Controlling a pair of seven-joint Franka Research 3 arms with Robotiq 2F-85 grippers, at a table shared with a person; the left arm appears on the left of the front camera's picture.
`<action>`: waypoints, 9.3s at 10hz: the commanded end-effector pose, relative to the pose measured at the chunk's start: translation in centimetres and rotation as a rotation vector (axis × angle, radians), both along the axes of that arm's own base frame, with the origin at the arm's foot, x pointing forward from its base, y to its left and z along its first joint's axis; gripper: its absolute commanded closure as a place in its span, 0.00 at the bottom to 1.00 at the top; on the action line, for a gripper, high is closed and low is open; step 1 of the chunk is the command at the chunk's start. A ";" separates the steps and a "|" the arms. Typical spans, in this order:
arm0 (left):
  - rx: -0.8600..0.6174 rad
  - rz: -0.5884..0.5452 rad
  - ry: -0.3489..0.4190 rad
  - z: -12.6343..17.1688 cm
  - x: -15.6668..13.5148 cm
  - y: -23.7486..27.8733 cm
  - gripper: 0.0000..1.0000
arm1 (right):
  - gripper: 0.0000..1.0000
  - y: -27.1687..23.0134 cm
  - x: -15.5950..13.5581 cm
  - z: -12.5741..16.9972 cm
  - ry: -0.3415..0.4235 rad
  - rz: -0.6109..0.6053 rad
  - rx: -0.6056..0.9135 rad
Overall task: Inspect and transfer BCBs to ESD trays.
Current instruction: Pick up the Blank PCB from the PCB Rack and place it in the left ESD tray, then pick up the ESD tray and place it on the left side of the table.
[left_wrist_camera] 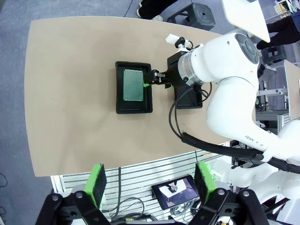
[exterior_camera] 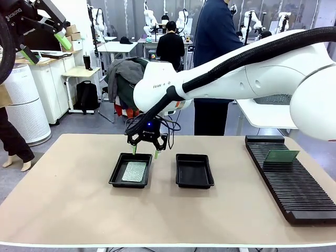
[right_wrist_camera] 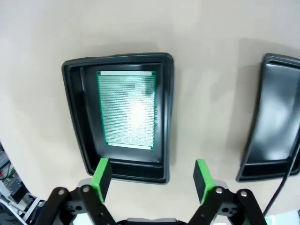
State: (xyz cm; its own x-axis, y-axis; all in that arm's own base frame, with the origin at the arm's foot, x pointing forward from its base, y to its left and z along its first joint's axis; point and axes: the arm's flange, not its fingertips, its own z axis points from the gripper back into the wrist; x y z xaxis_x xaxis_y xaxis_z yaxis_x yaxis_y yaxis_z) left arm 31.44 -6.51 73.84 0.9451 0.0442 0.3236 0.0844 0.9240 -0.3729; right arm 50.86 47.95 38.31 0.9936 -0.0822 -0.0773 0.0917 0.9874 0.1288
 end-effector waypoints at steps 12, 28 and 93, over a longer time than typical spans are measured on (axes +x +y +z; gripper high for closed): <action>-0.009 -0.007 0.002 -0.2 0.0 0.0 0.00 | 0.00 0.2 -0.7 1.9 -0.014 0.033 -0.075; -0.009 -0.007 0.002 -0.2 0.0 0.0 0.00 | 0.00 0.2 -0.7 1.9 -0.014 0.033 -0.075; 0.397 -0.087 0.320 -43.3 22.1 -12.0 0.39 | 0.00 -14.2 -6.3 6.9 -0.103 -0.086 0.199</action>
